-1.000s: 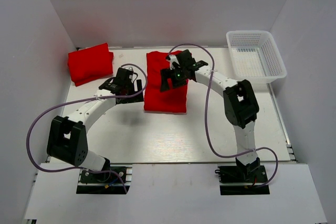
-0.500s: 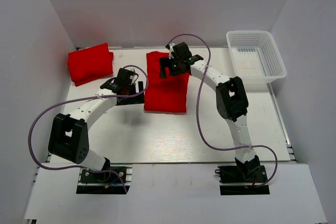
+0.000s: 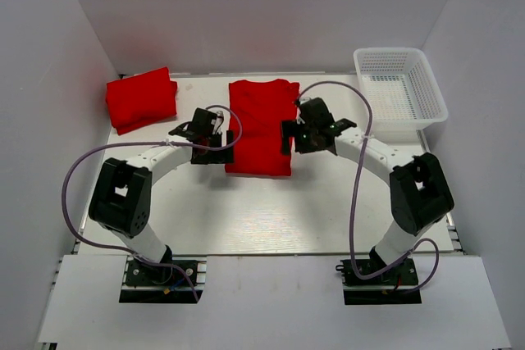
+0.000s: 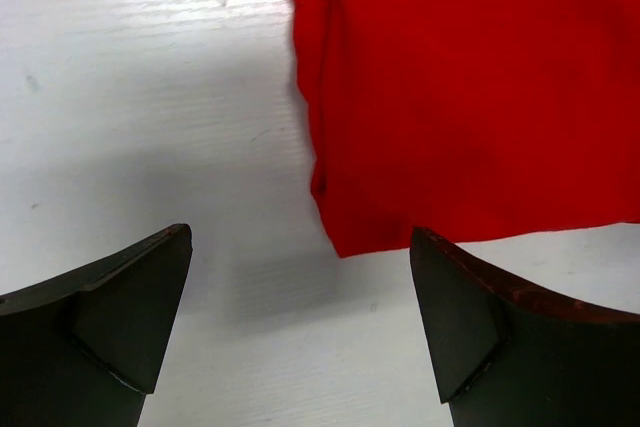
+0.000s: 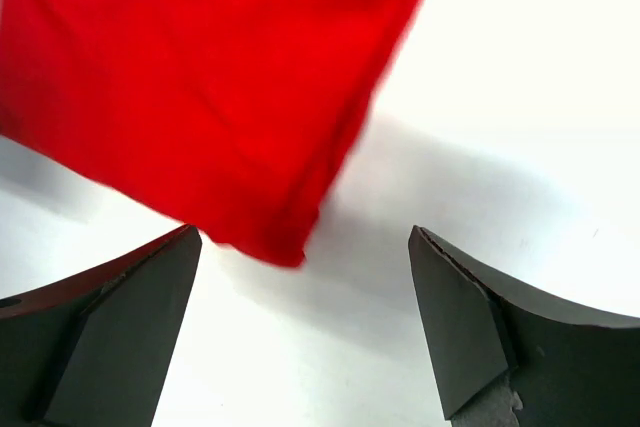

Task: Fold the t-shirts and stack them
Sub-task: Fold the folded rectangular tshirt in 1/3 of the way, then grab one side of the 2/3 rectangular tshirt with both arms

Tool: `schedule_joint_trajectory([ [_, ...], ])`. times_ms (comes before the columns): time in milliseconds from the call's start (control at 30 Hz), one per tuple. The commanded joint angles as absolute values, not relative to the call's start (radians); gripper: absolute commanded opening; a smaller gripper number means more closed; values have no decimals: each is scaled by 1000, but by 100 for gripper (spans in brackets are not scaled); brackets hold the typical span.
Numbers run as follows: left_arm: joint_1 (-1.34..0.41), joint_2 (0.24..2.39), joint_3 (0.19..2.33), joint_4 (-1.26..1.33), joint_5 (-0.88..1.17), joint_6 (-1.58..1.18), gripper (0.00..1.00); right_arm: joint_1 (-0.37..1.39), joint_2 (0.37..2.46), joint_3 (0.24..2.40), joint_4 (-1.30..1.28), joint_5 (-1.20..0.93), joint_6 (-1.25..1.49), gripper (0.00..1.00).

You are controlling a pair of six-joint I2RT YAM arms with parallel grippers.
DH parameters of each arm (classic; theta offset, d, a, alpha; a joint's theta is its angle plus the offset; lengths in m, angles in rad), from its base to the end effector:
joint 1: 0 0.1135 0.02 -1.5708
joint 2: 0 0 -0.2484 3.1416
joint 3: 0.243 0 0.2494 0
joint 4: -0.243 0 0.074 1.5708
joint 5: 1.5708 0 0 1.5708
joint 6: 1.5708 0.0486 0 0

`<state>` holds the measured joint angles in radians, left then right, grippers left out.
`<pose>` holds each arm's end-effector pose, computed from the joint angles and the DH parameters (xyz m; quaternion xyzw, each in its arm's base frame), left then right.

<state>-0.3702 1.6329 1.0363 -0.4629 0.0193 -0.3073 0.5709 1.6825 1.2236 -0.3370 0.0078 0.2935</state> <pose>0.3067 -0.1200 0.1681 0.0329 0.9669 -0.0928 0.2354 0.3175 0.2034 0.2193 -0.1265 0.9172 0.1550 0.3446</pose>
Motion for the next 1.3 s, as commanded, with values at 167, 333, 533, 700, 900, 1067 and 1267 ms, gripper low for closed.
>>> schedule_joint_trajectory([
  [167, -376, 1652, 1000, -322, 86, -285, 100, 587, 1678, 1106, -314, -26, 429, 90],
  [333, -385, 1683, 989, -302, 106, -295, 100, 594, 1730, 1129, -308, -23, 475, 90],
  [533, -385, 1715, 980, -279, 106, -295, 92, 604, 1790, 1121, -296, -57, 506, 89],
  [700, -385, 1747, 962, -252, 152, -305, 61, 611, 1825, 1132, -278, -112, 517, 52],
  [900, -394, 1782, 951, -216, 239, -305, 0, 609, 1824, 1147, -290, -141, 520, 0],
  [1067, -394, 1669, 928, -293, 204, -345, 0, 609, 1746, 1126, -342, -147, 522, 0],
  [1267, -394, 1502, 919, -512, 175, -345, 0, 612, 1617, 1075, -483, -158, 517, 0],
])
